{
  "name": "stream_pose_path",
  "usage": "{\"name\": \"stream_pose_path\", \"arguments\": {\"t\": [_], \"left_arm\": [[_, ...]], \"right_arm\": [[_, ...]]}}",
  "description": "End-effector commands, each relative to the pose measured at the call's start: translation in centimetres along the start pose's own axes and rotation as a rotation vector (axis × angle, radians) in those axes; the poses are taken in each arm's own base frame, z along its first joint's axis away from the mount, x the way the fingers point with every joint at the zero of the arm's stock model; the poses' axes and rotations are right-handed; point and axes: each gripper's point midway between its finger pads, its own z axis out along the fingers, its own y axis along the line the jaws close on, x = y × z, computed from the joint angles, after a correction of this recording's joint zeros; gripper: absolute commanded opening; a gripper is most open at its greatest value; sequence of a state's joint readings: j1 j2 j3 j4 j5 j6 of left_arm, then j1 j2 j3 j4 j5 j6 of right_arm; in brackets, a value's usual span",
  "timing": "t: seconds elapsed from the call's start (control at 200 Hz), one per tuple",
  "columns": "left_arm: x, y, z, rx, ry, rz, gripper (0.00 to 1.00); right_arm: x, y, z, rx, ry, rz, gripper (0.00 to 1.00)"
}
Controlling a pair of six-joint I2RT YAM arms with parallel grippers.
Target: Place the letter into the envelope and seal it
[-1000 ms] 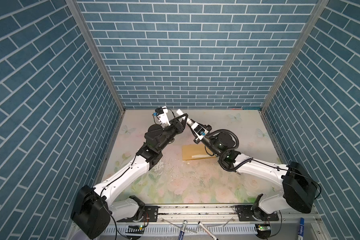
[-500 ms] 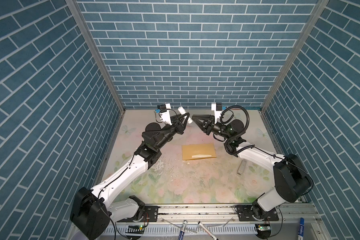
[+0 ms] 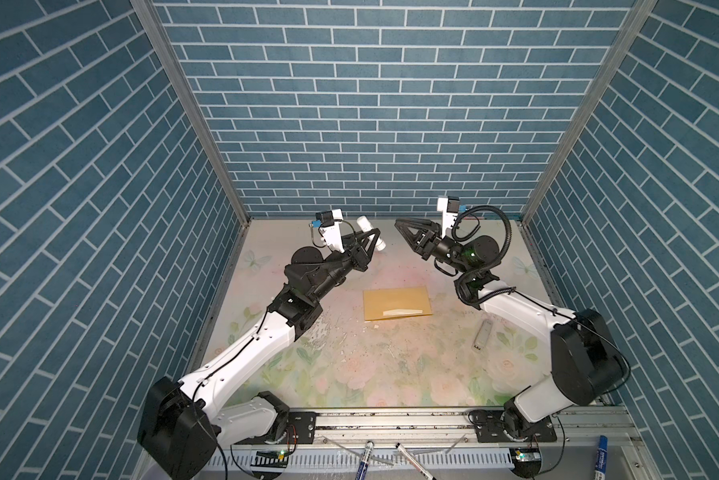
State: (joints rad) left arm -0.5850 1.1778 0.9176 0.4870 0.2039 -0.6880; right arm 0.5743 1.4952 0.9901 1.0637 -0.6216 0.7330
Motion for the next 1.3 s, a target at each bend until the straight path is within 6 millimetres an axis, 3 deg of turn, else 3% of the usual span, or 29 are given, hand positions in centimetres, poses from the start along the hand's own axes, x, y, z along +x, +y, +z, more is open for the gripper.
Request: {"name": "stream_pose_path", "arguments": {"t": [0.0,0.065,0.14,0.365,0.605,0.96,1.295], "left_arm": [[-1.8,-0.7,-0.2,0.007,-0.059,-0.091,0.00],[-1.9,-0.7,-0.1,0.005,-0.061,-0.122,0.00],[-1.9,-0.6,0.0,-0.004,-0.060,-0.152,0.00],[-2.1,-0.7,0.1,0.003,-0.069,-0.200,0.00],[-1.9,-0.7,0.1,0.006,-0.063,-0.210,0.00],[-1.6,-0.5,0.2,0.004,-0.055,-0.210,0.00],[-1.5,-0.5,0.2,0.006,-0.052,-0.211,0.00]], "right_arm": [[1.2,1.3,-0.9,0.107,0.061,-0.445,0.59],[3.1,1.5,-1.0,0.163,0.142,-0.646,0.68],[5.0,1.7,-1.0,0.195,0.198,-0.821,0.69],[6.0,1.6,-0.5,0.302,0.162,-1.042,0.64],[5.5,1.1,0.9,0.406,0.109,-1.134,0.53],[4.1,1.7,1.8,0.434,0.030,-1.134,0.45],[3.9,2.2,2.4,0.407,0.022,-1.125,0.40]]}}
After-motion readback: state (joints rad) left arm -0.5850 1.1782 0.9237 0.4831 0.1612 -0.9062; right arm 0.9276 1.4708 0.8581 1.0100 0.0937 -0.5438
